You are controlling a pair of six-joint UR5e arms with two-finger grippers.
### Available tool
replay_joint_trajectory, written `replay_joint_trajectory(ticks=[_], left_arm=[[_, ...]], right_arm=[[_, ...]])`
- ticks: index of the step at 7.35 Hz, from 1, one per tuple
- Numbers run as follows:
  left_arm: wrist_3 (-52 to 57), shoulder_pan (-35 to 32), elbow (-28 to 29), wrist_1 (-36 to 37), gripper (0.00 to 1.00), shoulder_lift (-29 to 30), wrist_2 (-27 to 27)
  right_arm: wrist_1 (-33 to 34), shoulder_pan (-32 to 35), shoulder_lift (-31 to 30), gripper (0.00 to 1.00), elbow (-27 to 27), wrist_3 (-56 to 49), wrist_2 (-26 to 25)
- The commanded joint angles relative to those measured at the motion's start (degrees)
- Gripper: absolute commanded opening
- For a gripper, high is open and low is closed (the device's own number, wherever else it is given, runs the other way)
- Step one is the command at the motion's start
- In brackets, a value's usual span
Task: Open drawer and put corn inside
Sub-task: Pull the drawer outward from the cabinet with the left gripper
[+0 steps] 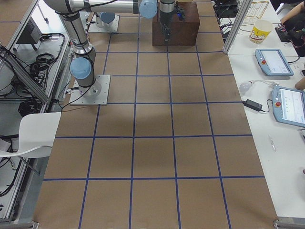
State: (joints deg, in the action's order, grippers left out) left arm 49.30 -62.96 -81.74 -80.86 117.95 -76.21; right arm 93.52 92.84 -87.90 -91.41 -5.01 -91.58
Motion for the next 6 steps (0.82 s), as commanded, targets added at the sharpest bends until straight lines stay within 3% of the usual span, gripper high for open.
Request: replay_joint_trajectory(ticks=[1, 6], left_arm=[[0.89, 0.65, 0.61, 0.00, 1.00, 0.00, -0.25], [4.14, 2.93, 1.75, 0.00, 1.00, 0.96, -1.66]], right_arm=[[0.00, -0.11, 0.01, 1.00, 0.00, 0.00, 0.00], [0.00, 0.07, 0.01, 1.00, 0.00, 0.00, 0.00]])
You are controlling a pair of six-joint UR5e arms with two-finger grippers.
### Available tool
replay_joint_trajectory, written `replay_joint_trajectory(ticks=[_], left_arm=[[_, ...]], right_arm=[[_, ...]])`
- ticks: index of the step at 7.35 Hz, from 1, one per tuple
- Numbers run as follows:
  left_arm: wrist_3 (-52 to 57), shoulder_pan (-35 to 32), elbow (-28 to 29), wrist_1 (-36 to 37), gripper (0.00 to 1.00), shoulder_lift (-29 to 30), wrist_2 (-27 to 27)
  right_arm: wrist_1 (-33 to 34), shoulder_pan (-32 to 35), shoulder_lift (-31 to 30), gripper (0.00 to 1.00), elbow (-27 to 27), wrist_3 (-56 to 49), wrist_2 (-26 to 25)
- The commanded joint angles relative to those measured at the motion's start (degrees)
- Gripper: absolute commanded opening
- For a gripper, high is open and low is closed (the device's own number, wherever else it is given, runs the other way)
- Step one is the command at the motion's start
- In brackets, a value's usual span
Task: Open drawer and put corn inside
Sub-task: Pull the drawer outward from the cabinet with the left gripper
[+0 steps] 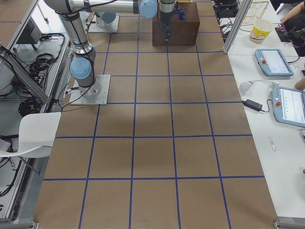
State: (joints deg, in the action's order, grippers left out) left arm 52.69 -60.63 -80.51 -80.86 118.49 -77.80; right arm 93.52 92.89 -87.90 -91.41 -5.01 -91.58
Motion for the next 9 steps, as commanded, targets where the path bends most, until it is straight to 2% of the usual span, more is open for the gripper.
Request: replay_joint_trajectory(ticks=[1, 6, 9], left_arm=[[0.75, 0.60, 1.31, -0.08, 1.00, 0.86, -1.20], [2.06, 1.30, 1.76, -0.26, 1.00, 0.87, -1.38], [0.23, 1.21, 1.85, -1.22, 1.00, -2.11, -1.65]], right_arm=[[0.00, 0.01, 0.01, 1.00, 0.00, 0.00, 0.00], [0.00, 0.00, 0.01, 1.00, 0.00, 0.00, 0.00], [0.00, 0.01, 0.01, 1.00, 0.00, 0.00, 0.00]])
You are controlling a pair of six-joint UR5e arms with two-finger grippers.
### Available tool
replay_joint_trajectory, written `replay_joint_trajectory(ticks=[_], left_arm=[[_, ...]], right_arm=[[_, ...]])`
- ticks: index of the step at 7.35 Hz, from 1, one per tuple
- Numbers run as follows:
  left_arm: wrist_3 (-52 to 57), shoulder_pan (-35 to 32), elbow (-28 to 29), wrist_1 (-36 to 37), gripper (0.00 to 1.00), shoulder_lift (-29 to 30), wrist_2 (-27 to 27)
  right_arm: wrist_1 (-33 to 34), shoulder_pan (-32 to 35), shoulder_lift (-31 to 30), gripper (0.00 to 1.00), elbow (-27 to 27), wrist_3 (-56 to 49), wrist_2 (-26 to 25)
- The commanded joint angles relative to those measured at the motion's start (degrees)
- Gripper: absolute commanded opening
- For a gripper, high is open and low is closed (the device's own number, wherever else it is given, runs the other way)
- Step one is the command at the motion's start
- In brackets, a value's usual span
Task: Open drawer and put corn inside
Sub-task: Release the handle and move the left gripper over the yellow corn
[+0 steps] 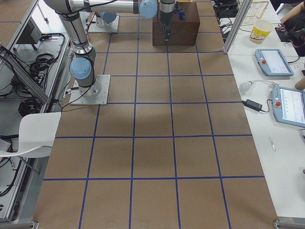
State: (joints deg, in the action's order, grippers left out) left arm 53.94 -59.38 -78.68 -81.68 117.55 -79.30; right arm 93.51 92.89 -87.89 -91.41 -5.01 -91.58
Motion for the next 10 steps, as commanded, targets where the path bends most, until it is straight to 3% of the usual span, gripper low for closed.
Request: replay_joint_trajectory(ticks=[1, 2, 6, 10], left_arm=[[-3.29, -0.04, 0.02, -0.41, 1.00, -2.14, -1.46], [-8.02, -0.04, 0.20, -0.41, 1.00, -3.10, -4.51], [-17.35, 9.70, -0.24, 0.38, 1.00, -1.89, -4.63], [-33.86, 10.78, -1.38, 1.08, 1.00, 0.92, -4.63]], right_arm=[[0.00, 0.01, 0.00, 1.00, 0.00, 0.00, 0.00], [0.00, 0.01, 0.00, 1.00, 0.00, 0.00, 0.00], [0.00, 0.01, 0.00, 1.00, 0.00, 0.00, 0.00], [0.00, -0.17, 0.00, 1.00, 0.00, 0.00, 0.00]])
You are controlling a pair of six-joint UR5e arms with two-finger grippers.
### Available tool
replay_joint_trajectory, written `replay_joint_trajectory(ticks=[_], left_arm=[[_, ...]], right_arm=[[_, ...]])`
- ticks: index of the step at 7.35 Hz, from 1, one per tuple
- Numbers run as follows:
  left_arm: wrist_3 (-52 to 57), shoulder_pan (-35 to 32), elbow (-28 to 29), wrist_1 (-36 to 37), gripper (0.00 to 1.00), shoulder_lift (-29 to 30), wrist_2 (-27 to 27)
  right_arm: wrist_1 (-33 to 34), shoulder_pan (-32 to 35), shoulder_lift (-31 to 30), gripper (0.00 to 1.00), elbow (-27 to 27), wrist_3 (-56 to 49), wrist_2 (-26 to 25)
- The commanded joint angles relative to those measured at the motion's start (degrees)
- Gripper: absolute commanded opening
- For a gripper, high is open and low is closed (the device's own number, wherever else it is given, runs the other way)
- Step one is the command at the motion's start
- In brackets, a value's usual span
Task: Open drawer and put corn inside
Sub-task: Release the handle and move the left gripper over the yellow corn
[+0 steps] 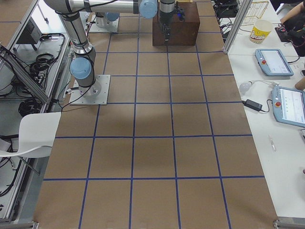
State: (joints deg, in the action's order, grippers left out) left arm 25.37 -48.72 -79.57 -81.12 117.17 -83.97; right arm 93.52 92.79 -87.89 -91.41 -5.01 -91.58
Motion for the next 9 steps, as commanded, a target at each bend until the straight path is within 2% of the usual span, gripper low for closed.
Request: replay_joint_trajectory(ticks=[1, 2, 4, 5, 9], left_arm=[[-6.55, 0.12, -0.50, 0.79, 1.00, 2.52, 0.03], [-6.47, 0.12, -0.50, 1.66, 1.00, 3.49, -0.06], [-6.39, 0.20, -1.37, 7.26, 1.00, 5.95, -7.06], [-6.38, 0.38, -2.33, 9.55, 1.00, 6.83, -7.09], [-5.07, 0.47, -3.22, 11.42, 1.00, 9.47, -7.18]], right_arm=[[0.00, 0.11, 0.00, 1.00, 0.00, 0.00, 0.00], [0.00, 0.11, 0.00, 1.00, 0.00, 0.00, 0.00], [0.00, -0.07, 0.00, 1.00, -0.09, 0.00, 0.00], [0.00, 0.11, 0.00, 1.00, 0.00, 0.00, 0.00], [0.00, -0.06, 0.00, 1.00, 0.00, 0.00, 0.00]])
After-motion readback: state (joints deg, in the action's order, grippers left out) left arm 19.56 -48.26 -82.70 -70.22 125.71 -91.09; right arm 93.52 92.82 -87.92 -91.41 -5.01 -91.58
